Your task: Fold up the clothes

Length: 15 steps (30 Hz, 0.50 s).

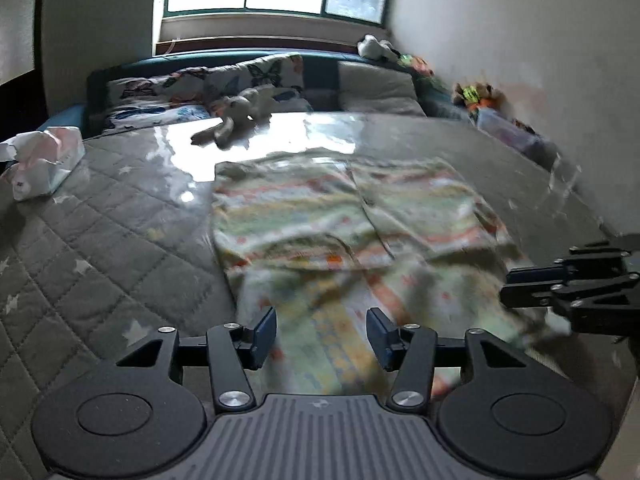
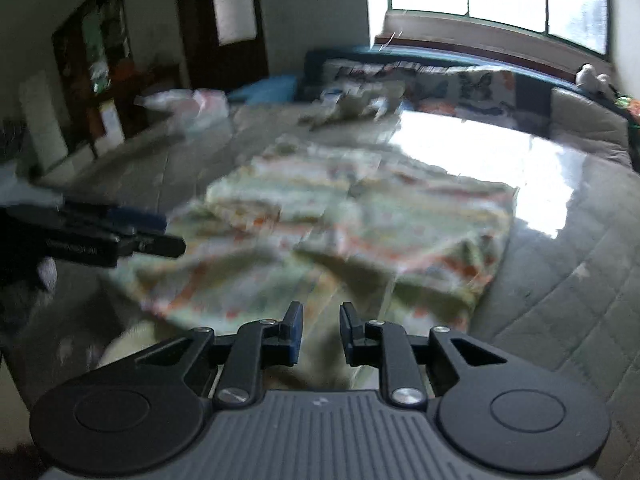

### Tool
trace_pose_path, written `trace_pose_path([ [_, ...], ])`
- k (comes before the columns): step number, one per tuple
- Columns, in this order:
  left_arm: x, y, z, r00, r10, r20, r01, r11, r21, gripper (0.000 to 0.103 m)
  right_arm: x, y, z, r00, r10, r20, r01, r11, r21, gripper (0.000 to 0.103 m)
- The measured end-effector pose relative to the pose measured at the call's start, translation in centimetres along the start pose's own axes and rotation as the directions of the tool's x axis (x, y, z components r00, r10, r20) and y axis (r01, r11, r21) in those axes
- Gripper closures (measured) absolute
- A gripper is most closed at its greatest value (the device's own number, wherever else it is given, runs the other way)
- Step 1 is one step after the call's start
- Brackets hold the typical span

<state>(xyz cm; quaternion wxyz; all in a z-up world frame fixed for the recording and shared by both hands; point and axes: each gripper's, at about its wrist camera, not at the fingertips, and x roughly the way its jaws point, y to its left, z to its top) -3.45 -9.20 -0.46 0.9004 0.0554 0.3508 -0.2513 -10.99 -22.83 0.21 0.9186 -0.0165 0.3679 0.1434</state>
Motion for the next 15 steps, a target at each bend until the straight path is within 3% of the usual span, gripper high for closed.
trace_pose_path([
  [5, -1.6, -1.3, -1.7, 1.000, 0.008, 0.008, -0.008, 0.995, 0.104, 0.046, -1.2, 0.9, -0.7, 1.000, -0.011, 0.013, 0.012, 0.998, -0.059, 0.082],
  [8, -2.7, -2.0, -2.7, 1.000, -0.027, 0.004, 0.026, 0.985, 0.173, 0.045, -1.4, 1.0, -1.0, 1.000, -0.005, -0.003, 0.005, 0.998, -0.066, 0.082],
  [11, -3.9, -3.2, -4.2, 0.999, -0.051, 0.002, 0.048, 0.955, 0.292, 0.040, -1.6, 1.1, -1.4, 1.000, 0.000, -0.008, 0.000, 0.998, -0.067, 0.082],
  [15, -5.0, -4.9, -6.0, 0.998, -0.059, 0.018, 0.045, 0.890, 0.453, 0.039, -2.5, 1.2, -1.2, 1.000, 0.018, 0.001, -0.018, 0.997, -0.077, 0.081],
])
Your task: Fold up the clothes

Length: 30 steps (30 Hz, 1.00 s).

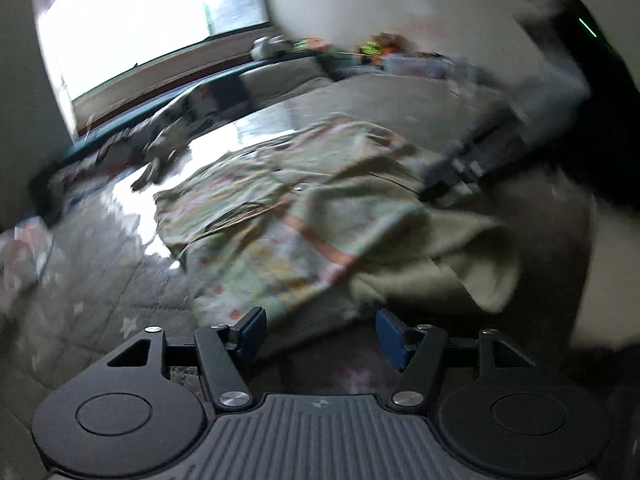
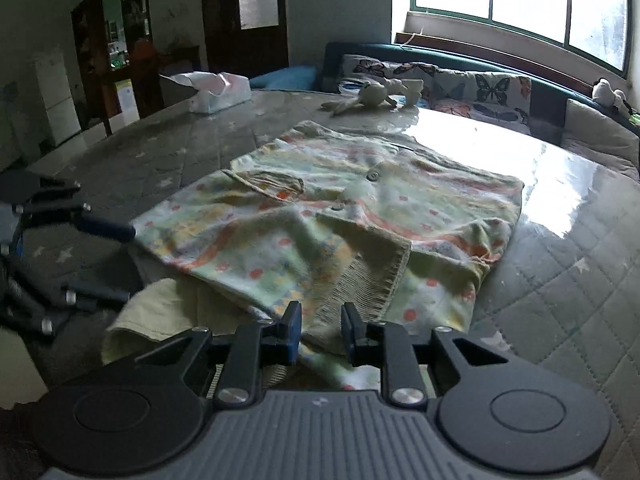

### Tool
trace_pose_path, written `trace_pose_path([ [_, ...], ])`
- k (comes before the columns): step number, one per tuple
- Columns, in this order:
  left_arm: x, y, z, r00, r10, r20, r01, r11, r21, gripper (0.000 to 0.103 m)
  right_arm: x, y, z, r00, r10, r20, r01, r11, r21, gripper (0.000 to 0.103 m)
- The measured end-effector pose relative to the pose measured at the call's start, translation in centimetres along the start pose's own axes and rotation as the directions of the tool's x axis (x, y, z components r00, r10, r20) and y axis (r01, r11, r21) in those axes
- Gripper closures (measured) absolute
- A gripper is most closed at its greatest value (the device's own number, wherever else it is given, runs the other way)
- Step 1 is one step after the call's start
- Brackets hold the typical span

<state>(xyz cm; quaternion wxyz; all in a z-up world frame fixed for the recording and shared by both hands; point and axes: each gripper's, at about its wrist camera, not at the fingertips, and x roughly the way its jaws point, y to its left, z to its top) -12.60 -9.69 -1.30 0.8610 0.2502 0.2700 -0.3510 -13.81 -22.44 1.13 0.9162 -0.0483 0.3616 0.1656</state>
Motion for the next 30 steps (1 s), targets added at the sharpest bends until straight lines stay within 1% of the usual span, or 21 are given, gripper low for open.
trace_pose_path([
  [3, 0.0, -1.5, -0.1, 0.999, 0.007, 0.035, -0.011, 0.994, 0.113, 0.039, -0.5, 0.3, -0.1, 1.000, 0.000, -0.001, 0.000, 1.000, -0.026, 0.067],
  [5, 0.3, -2.5, 0.0, 0.997, -0.023, 0.070, 0.013, 0.989, 0.150, 0.039, -0.8, 0.4, -0.2, 1.000, 0.002, -0.006, -0.002, 0.999, -0.040, 0.067],
  [8, 1.1, -3.2, 0.1, 0.992, -0.059, 0.109, 0.039, 0.983, 0.177, 0.039, -1.2, 0.6, -0.4, 1.000, 0.000, -0.009, 0.000, 0.998, -0.064, 0.067],
  [10, 1.5, -3.6, 0.4, 0.987, -0.078, 0.139, 0.050, 0.980, 0.195, 0.045, -1.6, 0.5, -0.5, 1.000, -0.005, -0.011, 0.005, 0.997, -0.076, 0.067],
  [11, 1.7, -3.6, 0.6, 0.984, -0.092, 0.153, 0.062, 0.979, 0.193, 0.052, -1.8, 0.4, -0.5, 1.000, -0.009, -0.013, 0.008, 0.997, -0.081, 0.066],
  [12, 1.9, -3.3, 0.8, 0.982, -0.103, 0.160, 0.073, 0.980, 0.183, 0.062, -1.9, 0.3, -0.6, 1.000, -0.012, -0.014, 0.010, 0.996, -0.085, 0.065],
  [13, 2.1, -2.9, 1.1, 0.980, -0.111, 0.165, 0.083, 0.983, 0.165, 0.067, -2.1, 0.2, -0.7, 1.000, -0.015, -0.016, 0.013, 0.996, -0.091, 0.064],
  [14, 2.2, -2.4, 1.4, 0.979, -0.116, 0.170, 0.092, 0.986, 0.142, 0.076, -2.3, 0.1, -0.9, 1.000, -0.017, -0.018, 0.015, 0.995, -0.097, 0.063],
  [15, 2.3, -1.9, 1.8, 0.977, -0.120, 0.175, 0.100, 0.988, 0.118, 0.084, -2.4, 0.0, -1.0, 1.000, -0.019, -0.020, 0.016, 0.995, -0.102, 0.061],
  [16, 2.4, -1.2, 2.1, 0.977, -0.118, 0.180, 0.105, 0.991, 0.083, 0.087, -2.6, -0.1, -1.1, 1.000, -0.018, -0.025, 0.015, 0.994, -0.110, 0.058],
  [17, 2.5, -0.4, 2.5, 0.976, -0.116, 0.185, 0.109, 0.993, 0.046, 0.090, -2.7, -0.2, -1.3, 0.999, -0.016, -0.030, 0.012, 0.993, -0.118, 0.057],
  [20, 2.8, 2.1, 3.8, 0.975, -0.101, 0.196, 0.118, 0.990, -0.077, 0.093, -3.2, -0.1, -1.9, 0.999, 0.000, -0.037, -0.006, 0.989, -0.147, 0.055],
  [22, 3.1, 3.6, 4.6, 0.973, -0.103, 0.207, 0.134, 0.980, -0.147, 0.093, -3.2, 0.3, -2.1, 1.000, 0.008, -0.025, -0.013, 0.985, -0.172, 0.047],
  [23, 3.1, 4.0, 5.0, 0.972, -0.102, 0.214, 0.140, 0.976, -0.169, 0.093, -3.1, 0.6, -2.0, 1.000, 0.013, -0.015, -0.015, 0.983, -0.184, 0.047],
  [28, 3.5, 4.6, 5.8, 0.972, -0.101, 0.213, 0.145, 0.968, -0.202, 0.093, -1.8, 1.9, -1.5, 0.999, 0.026, 0.035, -0.017, 0.976, -0.219, 0.047],
  [30, 3.6, 4.6, 5.6, 0.972, -0.106, 0.210, 0.149, 0.968, -0.203, 0.092, -1.0, 2.0, -1.1, 0.998, 0.037, 0.044, -0.027, 0.976, -0.215, 0.050],
])
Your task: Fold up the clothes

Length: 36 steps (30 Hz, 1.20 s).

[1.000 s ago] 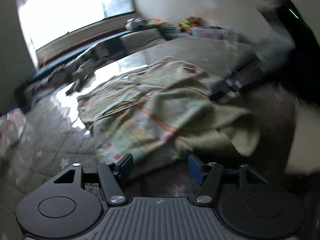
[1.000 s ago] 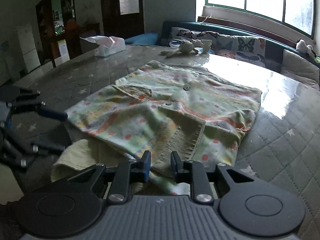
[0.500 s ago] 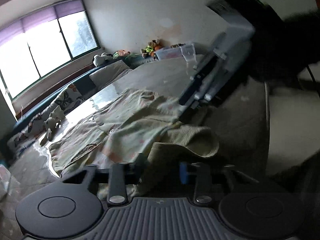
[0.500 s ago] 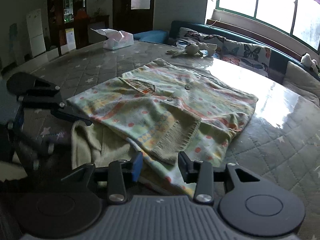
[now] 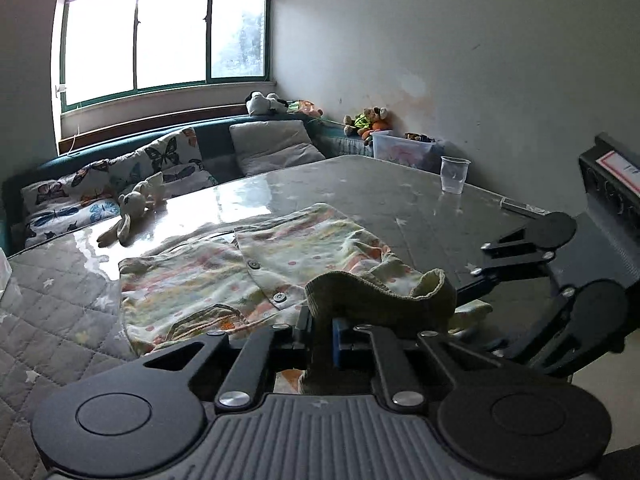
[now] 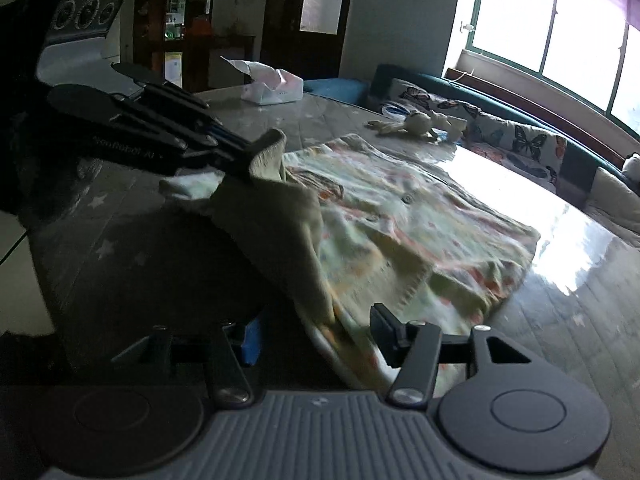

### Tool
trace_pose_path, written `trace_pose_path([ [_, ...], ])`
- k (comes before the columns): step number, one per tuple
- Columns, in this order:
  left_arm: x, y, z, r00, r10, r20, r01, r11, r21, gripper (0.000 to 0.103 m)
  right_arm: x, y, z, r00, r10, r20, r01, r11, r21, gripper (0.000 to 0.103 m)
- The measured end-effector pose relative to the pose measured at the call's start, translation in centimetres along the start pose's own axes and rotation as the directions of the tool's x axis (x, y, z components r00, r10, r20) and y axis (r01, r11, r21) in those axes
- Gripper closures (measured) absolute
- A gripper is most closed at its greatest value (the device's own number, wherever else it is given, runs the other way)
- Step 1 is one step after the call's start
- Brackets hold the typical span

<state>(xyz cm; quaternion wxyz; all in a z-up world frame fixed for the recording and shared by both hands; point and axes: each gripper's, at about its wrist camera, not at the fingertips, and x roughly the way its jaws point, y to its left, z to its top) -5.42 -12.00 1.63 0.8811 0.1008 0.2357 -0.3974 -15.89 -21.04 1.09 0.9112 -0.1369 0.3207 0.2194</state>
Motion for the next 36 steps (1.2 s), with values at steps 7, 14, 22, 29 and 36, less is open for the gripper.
trace_pose_path([
  [7, -1.9, -0.4, -1.9, 1.000, 0.020, -0.018, -0.019, 0.999, 0.027, 0.063, 1.3, -1.0, 0.8, 0.999, 0.036, -0.007, -0.035, 0.995, 0.096, 0.079],
  [14, -3.3, -0.9, -4.1, 0.996, 0.078, -0.036, -0.073, 0.989, 0.130, 0.054, 0.9, -1.8, 2.1, 0.998, 0.059, 0.012, -0.060, 0.986, 0.157, 0.086],
  [22, -2.7, -1.3, -5.8, 0.981, 0.183, -0.061, -0.160, 0.948, 0.275, 0.054, -0.1, -2.7, 3.2, 0.998, 0.038, 0.051, -0.048, 0.979, 0.199, 0.088],
  [29, -2.4, -1.0, -6.6, 0.964, 0.262, -0.046, -0.227, 0.902, 0.367, 0.088, -0.3, -2.2, 3.0, 0.998, 0.015, 0.069, -0.028, 0.979, 0.203, 0.090],
  [36, -6.0, -1.0, -5.3, 0.979, 0.204, -0.013, -0.191, 0.936, 0.294, 0.097, -2.8, -1.4, 2.8, 0.993, 0.032, 0.113, -0.052, 0.981, 0.186, 0.093],
])
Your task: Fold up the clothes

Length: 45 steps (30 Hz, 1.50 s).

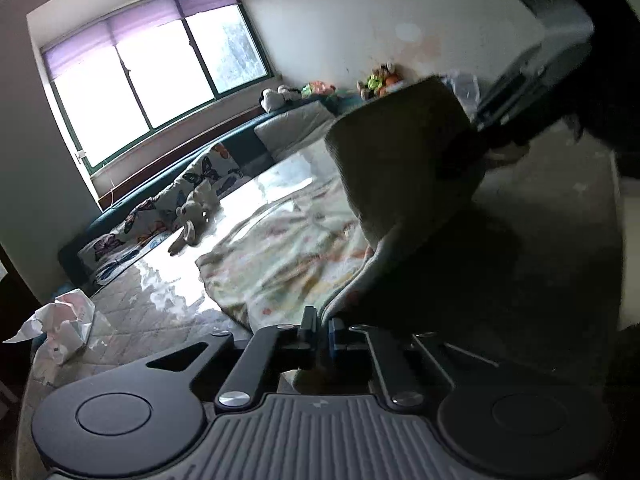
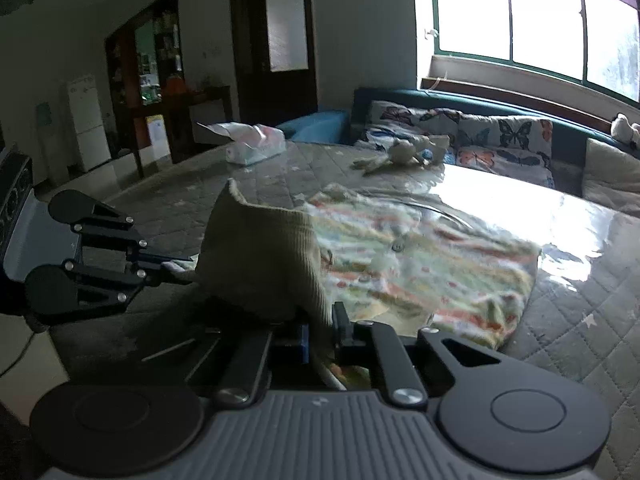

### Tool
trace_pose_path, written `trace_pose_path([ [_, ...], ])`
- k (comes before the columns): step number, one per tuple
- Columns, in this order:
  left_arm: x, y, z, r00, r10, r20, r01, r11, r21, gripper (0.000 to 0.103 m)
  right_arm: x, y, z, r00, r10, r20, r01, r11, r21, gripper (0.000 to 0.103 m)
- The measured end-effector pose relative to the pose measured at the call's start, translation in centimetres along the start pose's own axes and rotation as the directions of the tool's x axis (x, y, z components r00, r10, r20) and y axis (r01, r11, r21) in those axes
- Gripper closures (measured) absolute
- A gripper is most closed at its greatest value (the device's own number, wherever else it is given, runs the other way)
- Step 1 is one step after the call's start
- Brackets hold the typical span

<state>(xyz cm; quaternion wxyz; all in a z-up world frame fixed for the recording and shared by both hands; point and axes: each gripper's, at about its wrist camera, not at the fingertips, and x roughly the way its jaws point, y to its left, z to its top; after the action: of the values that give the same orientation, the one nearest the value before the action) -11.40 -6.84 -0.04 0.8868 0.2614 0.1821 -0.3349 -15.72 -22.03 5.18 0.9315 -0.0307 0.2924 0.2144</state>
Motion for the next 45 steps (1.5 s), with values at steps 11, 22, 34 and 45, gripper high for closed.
trace_pose_path([
  [11, -7.6, 0.2, 1.2, 0.995, -0.097, 0.025, 0.099, 0.986, -0.134, 0.097, -6.1, 2.8, 0.8, 0.993, 0.109, -0.040, -0.110, 0.993, -0.043, 0.094],
  [22, -0.1, 6.0, 5.5, 0.999, -0.048, -0.005, 0.045, 0.961, -0.271, 0.097, -0.4, -2.7, 6.6, 0.995, 0.075, -0.066, -0.076, 0.997, -0.020, 0.094],
  [34, 13.2, 11.2, 5.9, 0.977, -0.055, -0.206, -0.025, 0.930, -0.368, 0.093, 12.5, -9.8, 8.7, 0.983, -0.015, -0.183, 0.031, 0.996, 0.086, 0.093],
  [45, 15.8, 11.6, 3.7, 0.961, 0.031, -0.276, -0.148, 0.897, -0.417, 0.071, 11.8, -11.1, 5.5, 0.983, -0.152, -0.105, 0.168, 0.971, 0.170, 0.076],
])
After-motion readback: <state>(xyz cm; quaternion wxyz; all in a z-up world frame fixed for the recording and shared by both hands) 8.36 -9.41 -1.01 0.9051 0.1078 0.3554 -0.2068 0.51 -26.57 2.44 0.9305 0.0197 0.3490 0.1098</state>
